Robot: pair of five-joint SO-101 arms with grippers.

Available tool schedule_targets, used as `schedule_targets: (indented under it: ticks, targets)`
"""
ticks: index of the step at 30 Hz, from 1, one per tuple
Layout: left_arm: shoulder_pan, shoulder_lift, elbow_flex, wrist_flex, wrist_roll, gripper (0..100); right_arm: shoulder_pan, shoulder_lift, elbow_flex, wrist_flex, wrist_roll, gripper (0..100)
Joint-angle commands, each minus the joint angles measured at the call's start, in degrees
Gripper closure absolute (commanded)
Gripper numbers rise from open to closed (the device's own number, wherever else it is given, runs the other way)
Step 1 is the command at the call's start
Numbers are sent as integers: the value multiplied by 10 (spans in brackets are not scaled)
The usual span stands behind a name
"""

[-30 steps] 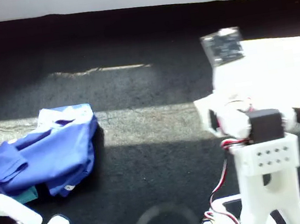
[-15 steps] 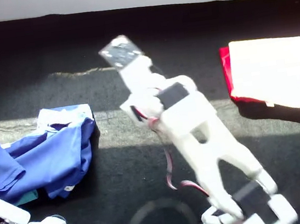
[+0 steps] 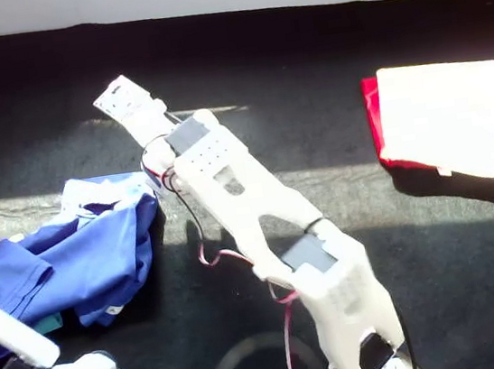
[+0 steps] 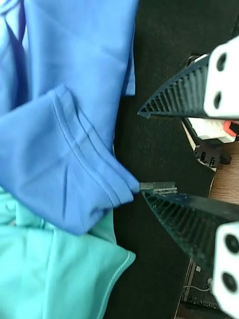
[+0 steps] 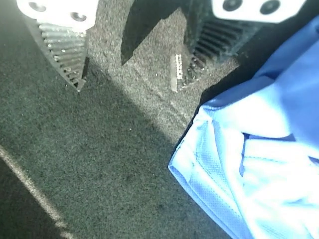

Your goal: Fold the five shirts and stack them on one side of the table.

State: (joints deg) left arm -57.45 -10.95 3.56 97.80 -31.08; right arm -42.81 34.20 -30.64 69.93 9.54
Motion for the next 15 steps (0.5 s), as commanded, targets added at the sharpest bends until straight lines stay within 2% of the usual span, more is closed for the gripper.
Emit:
schedule_targets:
  ticks: [1,3,7,11,15]
  targets:
    - [102,5,-26,18,62,790,-2,51,-102,5,-28,731]
    - [153,6,-7,11,94,790,-1,79,-138,8,-50,731]
    - [196,5,54,-80,137,790,-5,114,-203,53,-59,731]
    - [187,5,133,-183,135,790,-1,132,-254,92,-58,731]
    - [159,5,189,-233,104,790,2,137,-286,125,-56,731]
